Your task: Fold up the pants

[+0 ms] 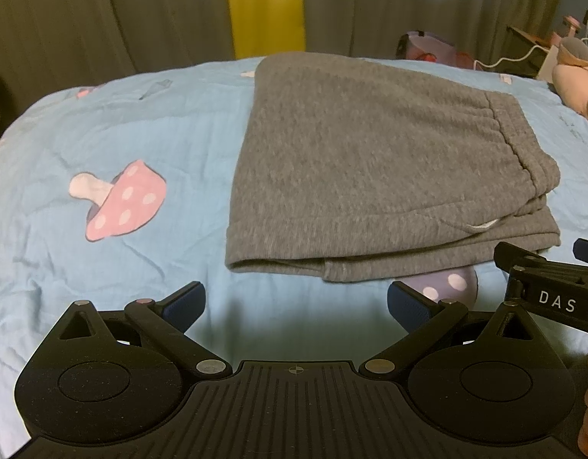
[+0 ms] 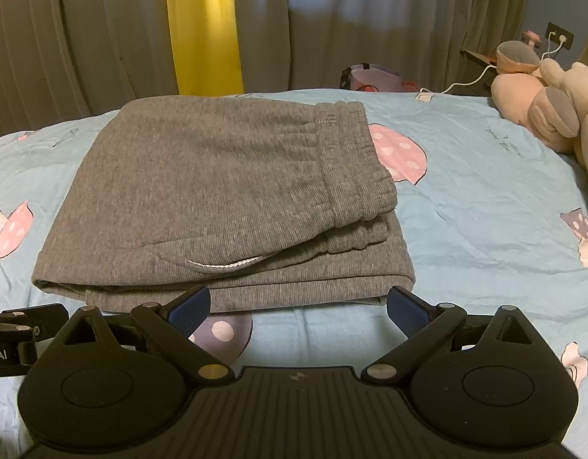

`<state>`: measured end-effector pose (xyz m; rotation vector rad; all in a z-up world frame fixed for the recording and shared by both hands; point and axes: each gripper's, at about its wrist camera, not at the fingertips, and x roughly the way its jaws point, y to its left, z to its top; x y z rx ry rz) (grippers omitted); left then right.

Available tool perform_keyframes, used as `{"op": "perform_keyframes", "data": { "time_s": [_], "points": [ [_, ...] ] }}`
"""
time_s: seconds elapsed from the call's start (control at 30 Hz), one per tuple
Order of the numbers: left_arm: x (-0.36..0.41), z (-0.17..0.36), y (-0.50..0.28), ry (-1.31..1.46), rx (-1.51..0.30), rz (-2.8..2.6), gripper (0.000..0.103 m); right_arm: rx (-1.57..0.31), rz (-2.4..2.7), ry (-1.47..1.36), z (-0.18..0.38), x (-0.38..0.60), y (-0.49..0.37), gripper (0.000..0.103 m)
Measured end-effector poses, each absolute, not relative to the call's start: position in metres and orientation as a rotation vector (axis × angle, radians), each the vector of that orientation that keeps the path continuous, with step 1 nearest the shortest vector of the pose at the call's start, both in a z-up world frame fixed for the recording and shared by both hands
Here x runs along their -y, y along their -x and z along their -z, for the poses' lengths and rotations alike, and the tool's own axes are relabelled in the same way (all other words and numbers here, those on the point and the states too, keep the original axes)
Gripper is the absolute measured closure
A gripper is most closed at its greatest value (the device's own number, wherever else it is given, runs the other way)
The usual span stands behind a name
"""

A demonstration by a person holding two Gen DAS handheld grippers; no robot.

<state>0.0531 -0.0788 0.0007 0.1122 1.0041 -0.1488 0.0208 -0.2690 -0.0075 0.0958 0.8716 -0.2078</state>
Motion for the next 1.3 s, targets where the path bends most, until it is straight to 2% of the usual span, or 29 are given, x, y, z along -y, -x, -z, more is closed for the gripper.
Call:
{"op": "perform_keyframes", "data": {
  "time_s": [1.3],
  "points": [
    [0.0789,0.0009,-0.0529,-0.114,-1.023,0.150,0.000,-0.873,0.210,-0.108,0.0094,0.2708,-0.0197,0.004]
  ]
}}
